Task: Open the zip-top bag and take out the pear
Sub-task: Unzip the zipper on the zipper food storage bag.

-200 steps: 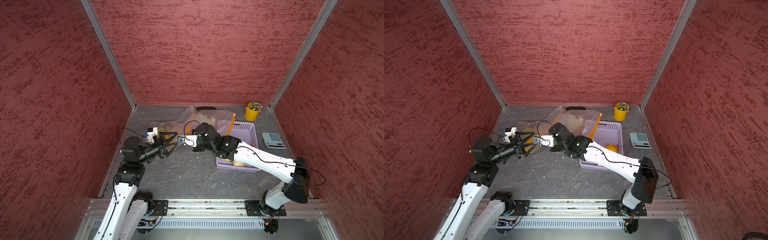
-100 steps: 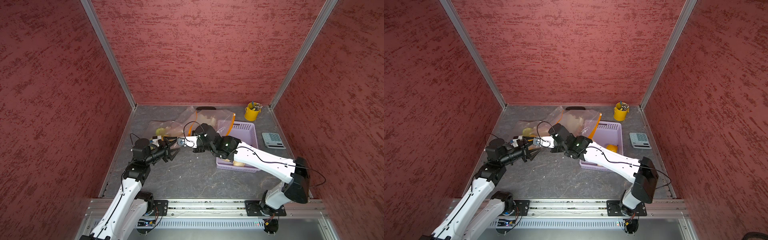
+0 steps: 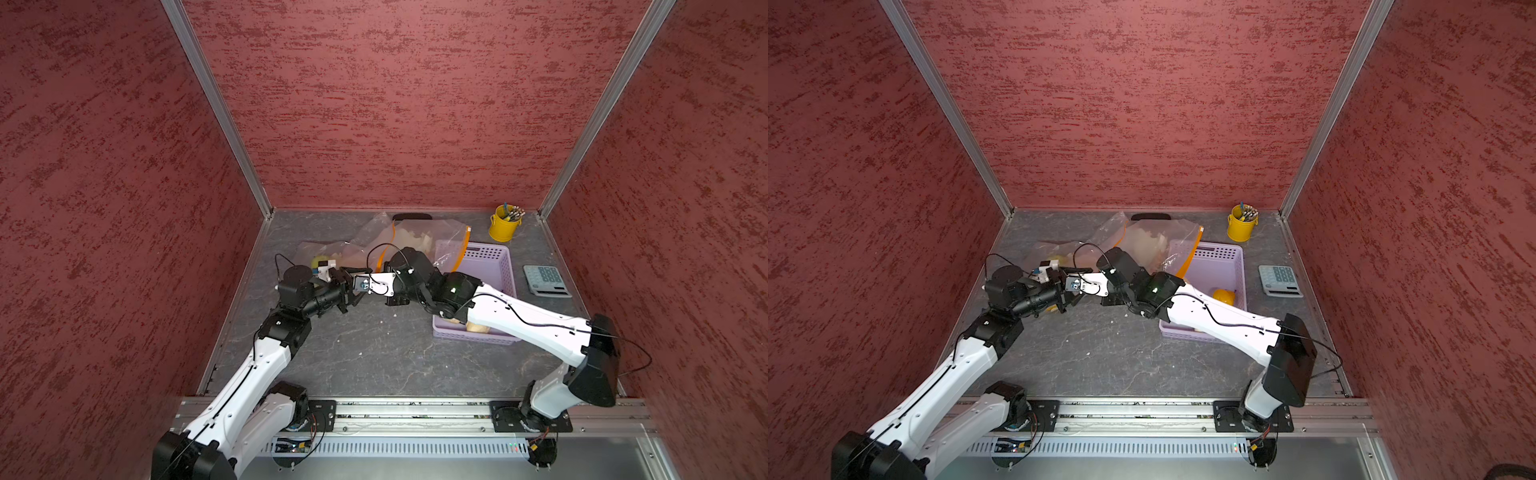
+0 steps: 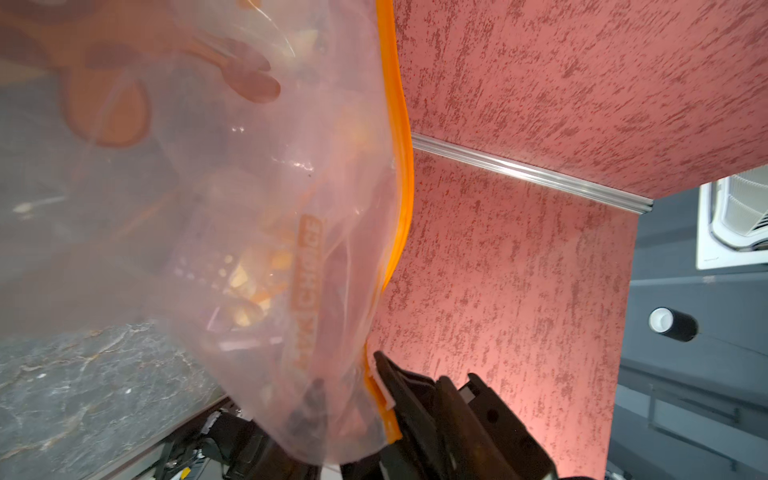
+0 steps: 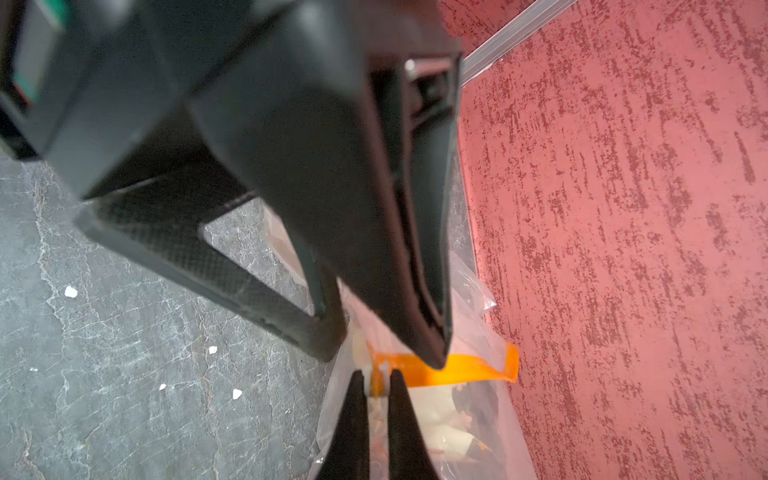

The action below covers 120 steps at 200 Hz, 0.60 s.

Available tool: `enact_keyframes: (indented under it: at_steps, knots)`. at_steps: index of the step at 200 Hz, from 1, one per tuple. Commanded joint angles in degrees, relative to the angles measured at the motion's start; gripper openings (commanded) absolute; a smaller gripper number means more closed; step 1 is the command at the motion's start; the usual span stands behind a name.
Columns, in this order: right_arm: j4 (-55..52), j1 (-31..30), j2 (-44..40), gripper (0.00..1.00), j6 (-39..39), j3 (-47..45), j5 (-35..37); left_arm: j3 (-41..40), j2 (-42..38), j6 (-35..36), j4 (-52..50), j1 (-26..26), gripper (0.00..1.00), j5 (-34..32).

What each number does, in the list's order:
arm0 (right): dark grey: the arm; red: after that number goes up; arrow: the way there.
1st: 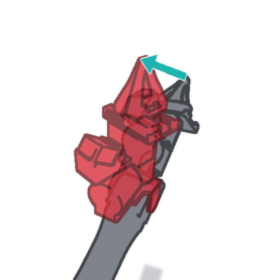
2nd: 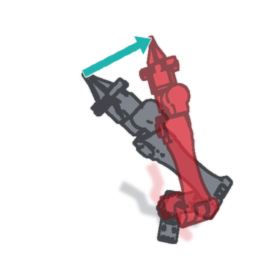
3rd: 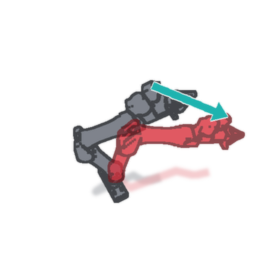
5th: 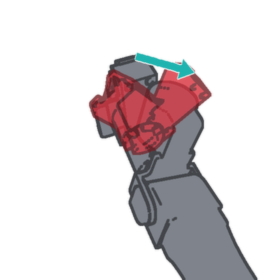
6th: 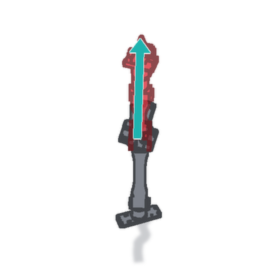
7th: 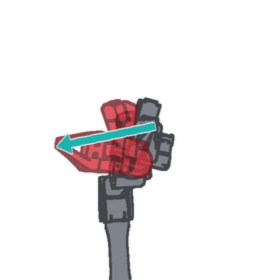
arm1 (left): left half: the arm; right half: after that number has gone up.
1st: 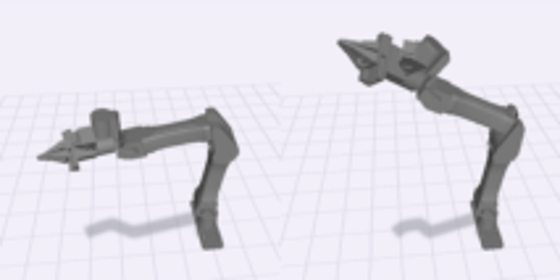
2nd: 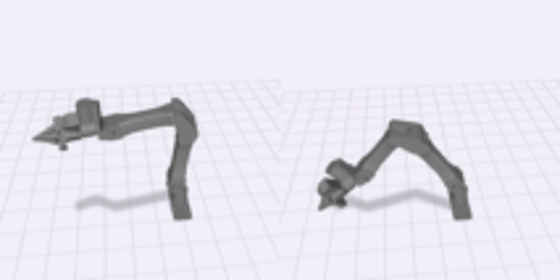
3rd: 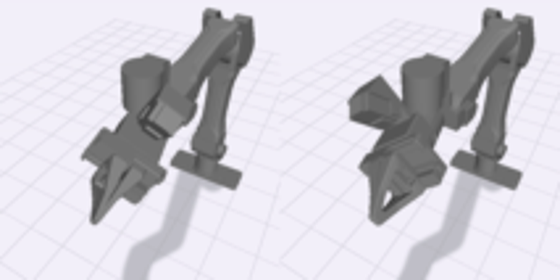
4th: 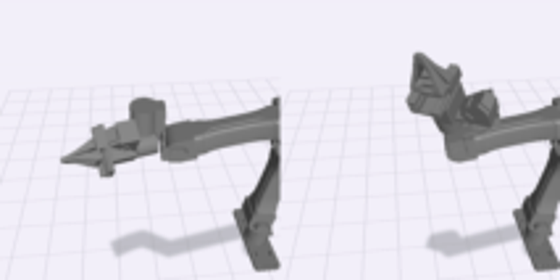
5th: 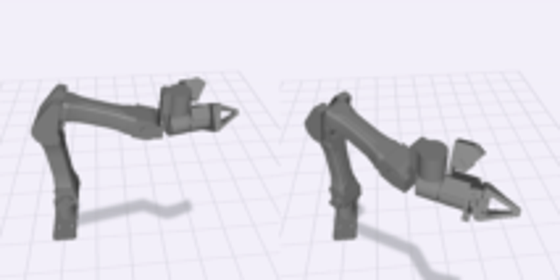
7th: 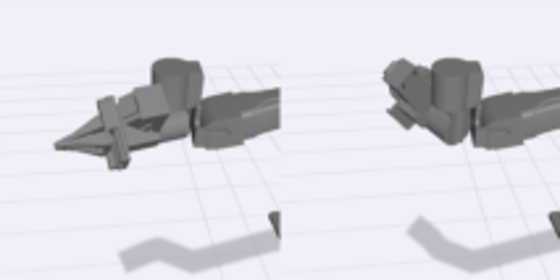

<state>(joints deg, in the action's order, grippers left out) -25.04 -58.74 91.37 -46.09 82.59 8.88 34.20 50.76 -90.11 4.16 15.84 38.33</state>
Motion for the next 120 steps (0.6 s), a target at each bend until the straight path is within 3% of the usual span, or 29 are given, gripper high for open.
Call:
enact_keyframes:
  at_steps: [1, 24, 72, 120]
  knots:
    - [1.26, -0.60, -1.44, 0.00, -0.14, 0.01, 0.78, 1.03, 0.48, 0.71, 1.62, 0.31, 0.28, -1.12]
    - [1.35, -0.76, -1.48, 0.00, -0.23, -0.10, 0.72, 1.24, 1.30, 1.86, 0.66, 0.51, 0.24, -1.14]
    - [1.10, -1.02, -1.34, 0.00, -0.58, -0.22, 0.85, 1.04, 0.94, 2.69, 0.78, 0.59, 0.00, -1.25]
    - [1.09, -1.03, -1.15, 0.00, -1.46, -0.46, 1.48, 0.79, -0.02, 3.42, 1.69, 0.77, 0.00, -0.83]
